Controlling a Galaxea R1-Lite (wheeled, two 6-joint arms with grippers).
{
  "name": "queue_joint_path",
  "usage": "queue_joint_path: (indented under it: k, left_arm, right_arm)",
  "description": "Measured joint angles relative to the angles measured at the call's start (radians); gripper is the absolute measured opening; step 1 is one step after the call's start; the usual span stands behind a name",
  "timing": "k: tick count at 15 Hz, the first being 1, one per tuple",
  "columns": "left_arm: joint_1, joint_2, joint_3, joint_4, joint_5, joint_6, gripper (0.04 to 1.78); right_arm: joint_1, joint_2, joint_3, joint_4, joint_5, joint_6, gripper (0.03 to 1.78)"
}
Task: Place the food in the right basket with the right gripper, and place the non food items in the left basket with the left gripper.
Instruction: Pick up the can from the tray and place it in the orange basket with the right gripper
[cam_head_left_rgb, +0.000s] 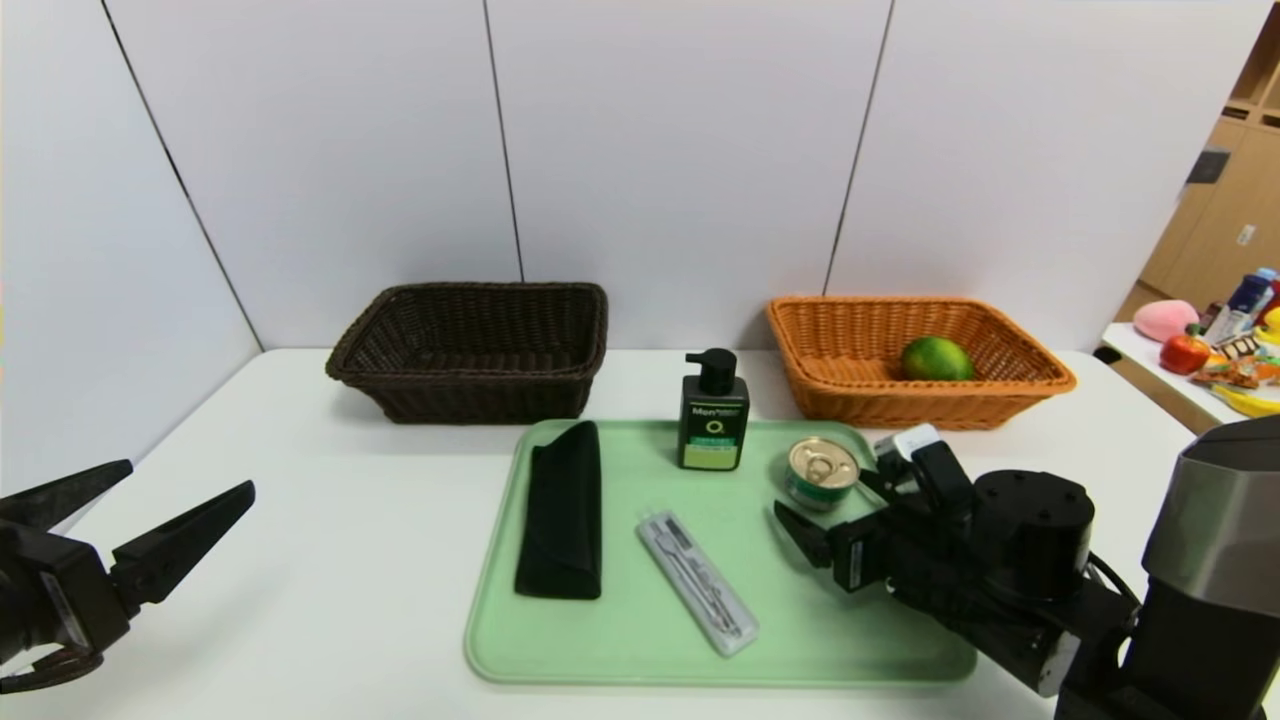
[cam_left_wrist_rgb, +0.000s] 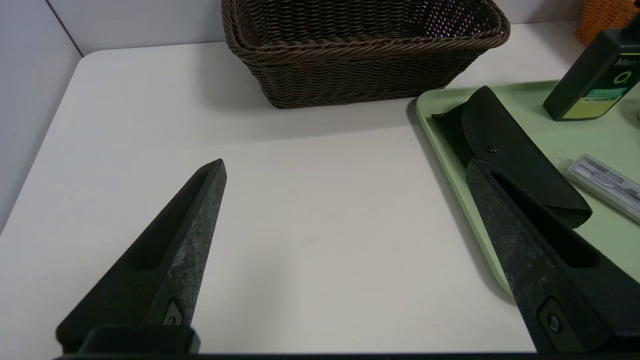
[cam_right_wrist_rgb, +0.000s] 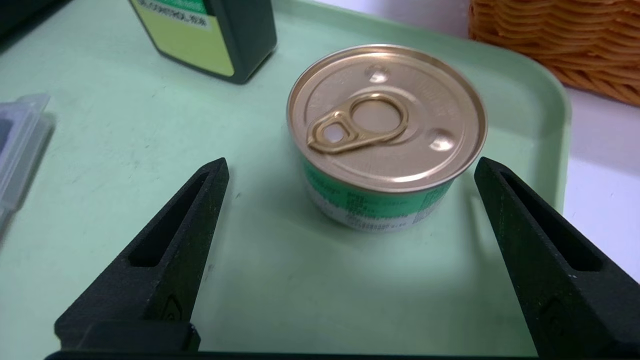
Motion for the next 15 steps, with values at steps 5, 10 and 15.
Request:
queue_joint_path:
  k: [5, 10, 15]
  left_arm:
    - [0.0, -0.004, 0.0, 0.0, 0.0, 0.001, 1.69]
    - [0.0, -0.003, -0.001, 0.0, -0.002, 0.003, 1.69]
    - [0.0, -0.002, -0.001, 0.001, -0.004, 0.002, 1.69]
  right_arm:
    - [-0.02, 0.058, -0.07, 0.001, 0.0, 0.002, 1.69]
    - [-0.022, 0.075, -0.08, 0.003, 0.0, 0.023, 1.1]
    - [-0.015, 0.063, -0.067, 0.004, 0.003, 0.021, 0.98]
